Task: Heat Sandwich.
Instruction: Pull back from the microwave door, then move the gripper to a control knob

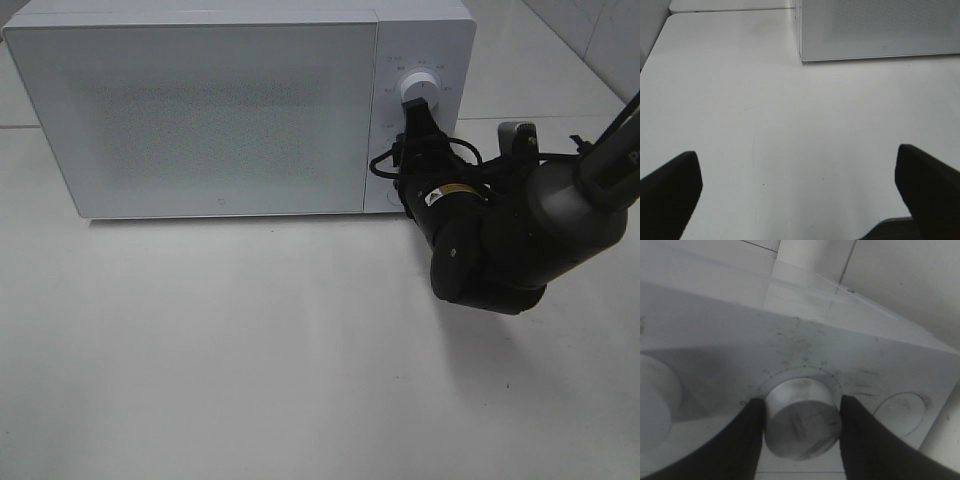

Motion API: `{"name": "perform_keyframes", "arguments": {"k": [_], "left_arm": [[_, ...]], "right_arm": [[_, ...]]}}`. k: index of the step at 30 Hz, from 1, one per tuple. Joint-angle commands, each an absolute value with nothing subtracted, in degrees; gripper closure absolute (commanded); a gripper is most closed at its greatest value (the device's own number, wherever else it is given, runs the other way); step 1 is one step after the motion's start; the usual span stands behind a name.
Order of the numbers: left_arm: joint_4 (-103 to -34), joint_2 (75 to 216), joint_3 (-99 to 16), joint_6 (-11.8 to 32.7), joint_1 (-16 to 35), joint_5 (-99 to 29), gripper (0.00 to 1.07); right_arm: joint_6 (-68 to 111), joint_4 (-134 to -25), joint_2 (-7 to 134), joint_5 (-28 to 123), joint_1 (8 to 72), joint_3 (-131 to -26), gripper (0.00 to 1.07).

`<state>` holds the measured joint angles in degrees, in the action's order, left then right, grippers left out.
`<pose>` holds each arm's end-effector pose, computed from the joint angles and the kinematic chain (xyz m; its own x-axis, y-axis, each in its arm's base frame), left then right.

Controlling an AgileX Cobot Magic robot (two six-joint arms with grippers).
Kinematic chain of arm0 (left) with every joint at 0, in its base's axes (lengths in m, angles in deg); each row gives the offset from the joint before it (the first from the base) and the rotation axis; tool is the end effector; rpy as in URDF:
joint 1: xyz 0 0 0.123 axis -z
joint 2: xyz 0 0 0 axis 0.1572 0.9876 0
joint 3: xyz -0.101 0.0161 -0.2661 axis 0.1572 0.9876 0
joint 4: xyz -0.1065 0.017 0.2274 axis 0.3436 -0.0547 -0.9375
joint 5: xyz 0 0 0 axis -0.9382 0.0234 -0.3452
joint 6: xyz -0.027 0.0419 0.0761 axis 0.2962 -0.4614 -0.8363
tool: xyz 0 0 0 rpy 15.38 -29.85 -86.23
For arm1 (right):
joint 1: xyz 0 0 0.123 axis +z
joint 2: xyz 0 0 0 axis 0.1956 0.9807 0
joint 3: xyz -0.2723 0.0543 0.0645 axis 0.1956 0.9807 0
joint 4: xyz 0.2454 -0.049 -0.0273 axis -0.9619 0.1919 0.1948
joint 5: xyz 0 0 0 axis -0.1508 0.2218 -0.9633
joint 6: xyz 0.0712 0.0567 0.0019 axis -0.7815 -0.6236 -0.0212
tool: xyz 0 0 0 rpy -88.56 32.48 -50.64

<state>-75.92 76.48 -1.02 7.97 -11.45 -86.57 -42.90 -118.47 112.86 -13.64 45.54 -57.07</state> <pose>-0.0087 -0.0101 0.2804 -0.4524 0.0331 -0.8912 0.0770 0.9970 -0.0021 0.3263 0.1591 0.1205 -0.0158 0.9631 -0.2687 0.1198 0.2687 0.9558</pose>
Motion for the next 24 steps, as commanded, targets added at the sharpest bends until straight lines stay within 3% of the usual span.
{"name": "perform_keyframes", "arguments": {"k": [1, 12, 24], "left_arm": [[-75.6, 75.2, -1.0, 7.9, -11.4, -86.1, 0.09], [-75.6, 75.2, -1.0, 7.9, -11.4, -86.1, 0.09], [-75.6, 75.2, -1.0, 7.9, -11.4, -86.1, 0.09]], "right_arm": [[-53.9, -118.4, 112.2, -19.3, 45.4, -58.2, 0.95], [-64.9, -118.8, 112.2, -20.7, 45.4, -58.2, 0.94], [-65.0, -118.8, 112.2, -20.7, 45.4, -58.2, 0.91]]}}
